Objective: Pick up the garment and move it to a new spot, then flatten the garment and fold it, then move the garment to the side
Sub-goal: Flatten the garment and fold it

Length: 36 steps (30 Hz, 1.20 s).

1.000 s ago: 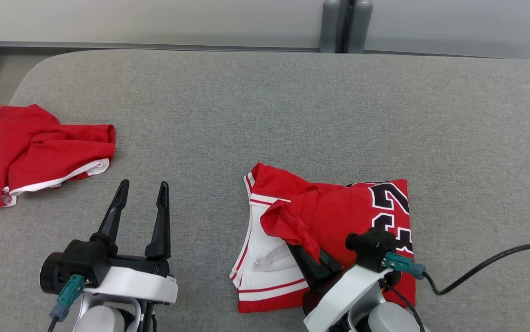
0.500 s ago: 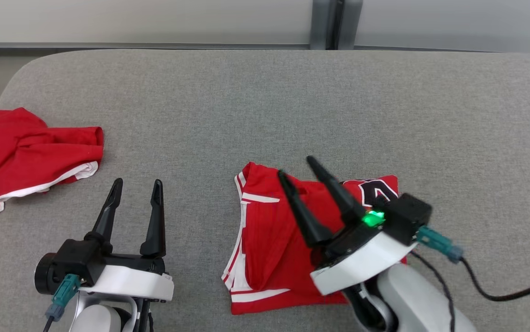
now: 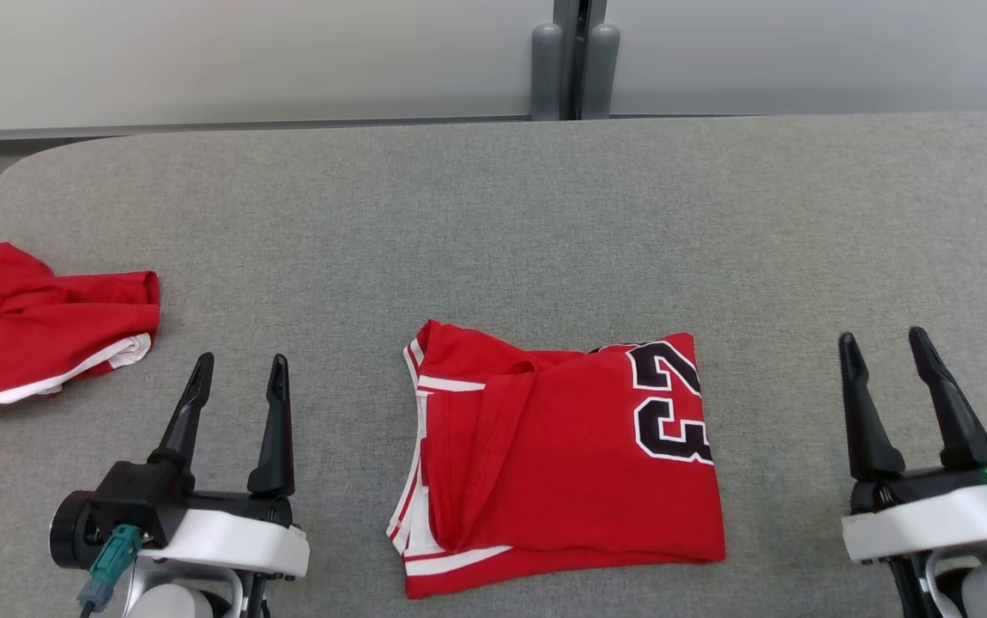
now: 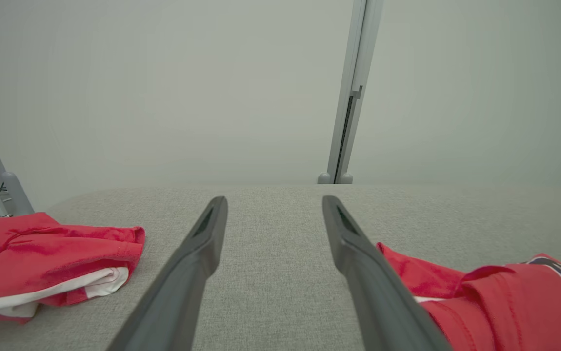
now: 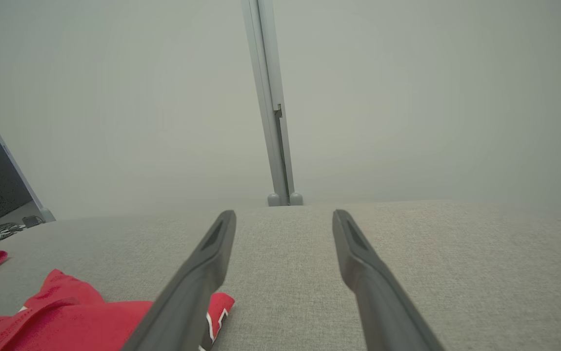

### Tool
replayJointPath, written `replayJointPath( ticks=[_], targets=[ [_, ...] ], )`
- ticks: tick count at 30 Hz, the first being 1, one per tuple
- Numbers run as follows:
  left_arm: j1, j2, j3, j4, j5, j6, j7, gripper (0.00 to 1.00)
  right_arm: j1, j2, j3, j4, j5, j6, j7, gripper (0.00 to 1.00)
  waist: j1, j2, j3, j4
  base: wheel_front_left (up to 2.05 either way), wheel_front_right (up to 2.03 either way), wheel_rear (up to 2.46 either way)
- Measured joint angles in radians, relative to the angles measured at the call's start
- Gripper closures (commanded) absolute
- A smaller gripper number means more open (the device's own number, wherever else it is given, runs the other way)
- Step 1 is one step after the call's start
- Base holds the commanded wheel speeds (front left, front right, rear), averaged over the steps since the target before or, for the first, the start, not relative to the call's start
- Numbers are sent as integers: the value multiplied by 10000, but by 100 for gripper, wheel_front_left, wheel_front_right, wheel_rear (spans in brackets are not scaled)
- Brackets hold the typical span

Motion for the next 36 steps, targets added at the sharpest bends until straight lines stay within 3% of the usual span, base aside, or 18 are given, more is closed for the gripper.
replayJointPath(
  ticks=[7,30,31,32,36],
  targets=[
    [226,38,42,203,61,-33,0,0,1273,-13,-974,-541,-550,0,583,0,0,0,-295,-176,0,0,0],
    [362,130,-75,510,71,15,0,0,1813,257,-1177,-991,-794,0,1131,0,0,0,-620,-249,0,0,0],
    [352,132,-94,506,71,17,0,0,1774,272,-1149,-909,-817,0,1210,63,0,0,-603,-233,0,0,0],
    [339,132,-104,504,69,17,0,0,1689,278,-1032,-788,-815,0,1290,100,0,0,-573,-213,0,0,0],
    [124,115,-188,487,59,13,0,0,1130,462,-111,-240,-740,0,1421,100,0,0,-439,-51,0,0,0]
  ],
)
